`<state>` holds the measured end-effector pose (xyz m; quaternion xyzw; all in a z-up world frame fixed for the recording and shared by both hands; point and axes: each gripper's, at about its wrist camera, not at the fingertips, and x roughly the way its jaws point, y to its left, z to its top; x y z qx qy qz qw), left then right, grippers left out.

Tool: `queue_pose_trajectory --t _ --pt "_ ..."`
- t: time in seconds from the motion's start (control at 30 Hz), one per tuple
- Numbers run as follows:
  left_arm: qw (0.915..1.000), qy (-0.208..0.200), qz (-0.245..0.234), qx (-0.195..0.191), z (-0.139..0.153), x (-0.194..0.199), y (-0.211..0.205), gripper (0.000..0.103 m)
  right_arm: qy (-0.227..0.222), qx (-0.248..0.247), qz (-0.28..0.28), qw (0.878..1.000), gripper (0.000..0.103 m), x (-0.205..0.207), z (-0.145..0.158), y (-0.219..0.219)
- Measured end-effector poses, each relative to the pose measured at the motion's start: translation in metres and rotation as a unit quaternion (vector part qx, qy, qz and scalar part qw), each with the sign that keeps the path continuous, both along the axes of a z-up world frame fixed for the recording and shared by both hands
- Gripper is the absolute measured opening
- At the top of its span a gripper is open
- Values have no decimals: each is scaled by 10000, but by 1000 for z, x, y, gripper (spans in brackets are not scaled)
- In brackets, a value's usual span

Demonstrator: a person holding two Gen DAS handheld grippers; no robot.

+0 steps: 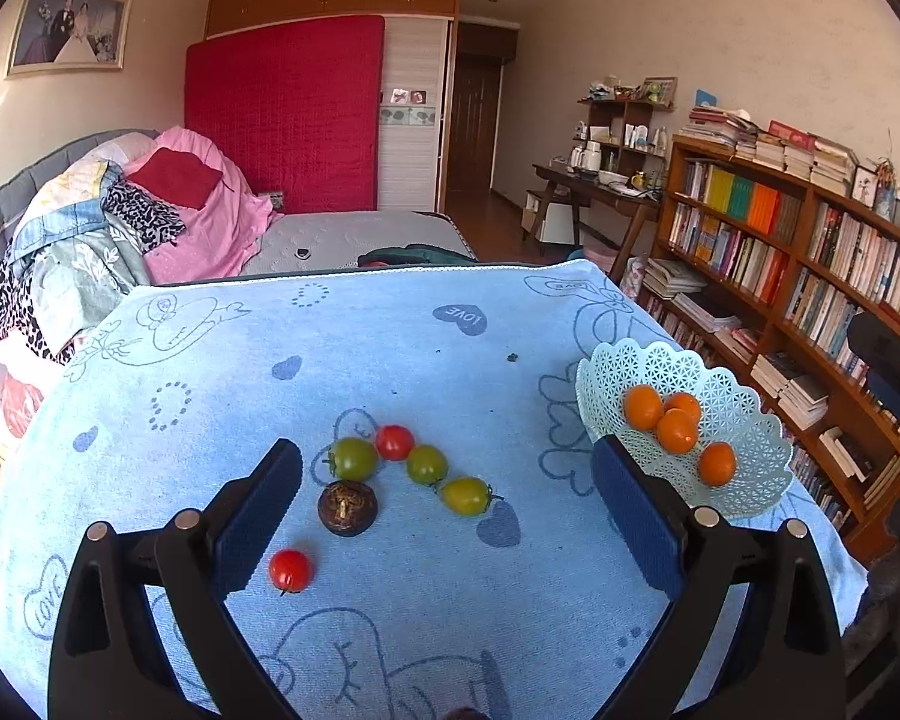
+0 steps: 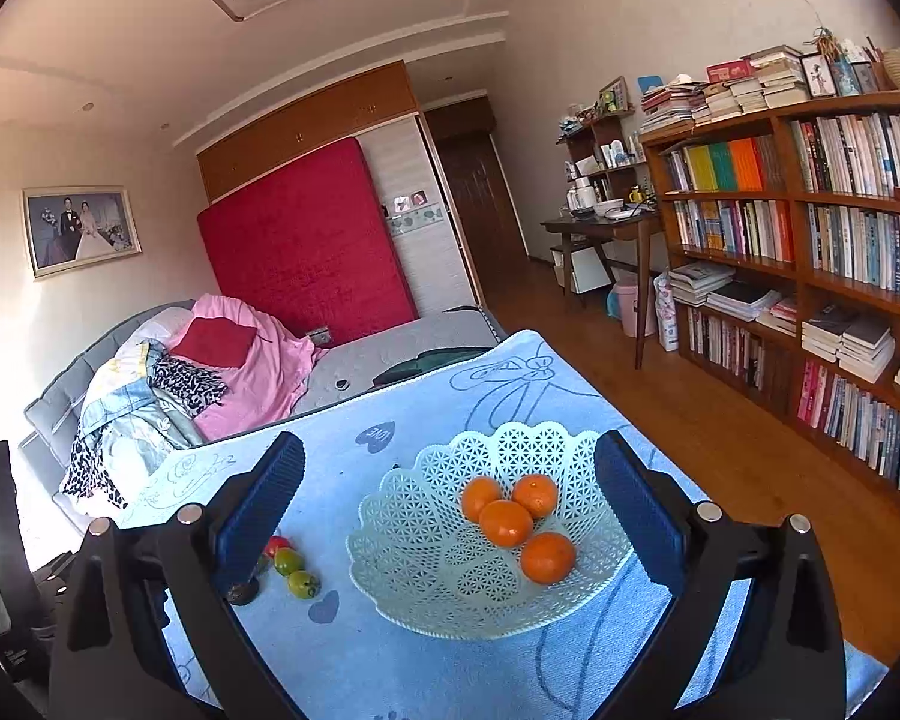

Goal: Organize fruits
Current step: 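Grasp the red tomato with the left tool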

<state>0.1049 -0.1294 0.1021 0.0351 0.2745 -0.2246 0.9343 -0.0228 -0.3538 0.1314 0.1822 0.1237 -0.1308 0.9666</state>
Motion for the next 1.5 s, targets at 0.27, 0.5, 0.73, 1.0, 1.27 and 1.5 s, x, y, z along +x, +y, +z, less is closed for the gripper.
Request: queue_pose_trajectory --t 0.27,0.5,0.73,1.0,1.27,1.5 --pt "9990 118 419 137 -12 3 35 96 161 -78 378 9991 99 12 -3 20" --pt "9964 329 736 257 -30 9 60 96 315 -32 660 9973 99 19 -12 35" --pt "9941 537 856 398 -48 16 68 96 470 -182 958 9941 99 24 -21 55" --pt "9912 791 851 631 -72 31 67 89 671 -179 1157 9909 99 35 -34 67" --pt "9866 1159 855 760 -95 49 61 57 848 -225 1279 9879 99 44 -44 72" --pt "9874 1297 681 604 -104 54 61 29 1043 -258 1409 9842 99 53 -57 78"
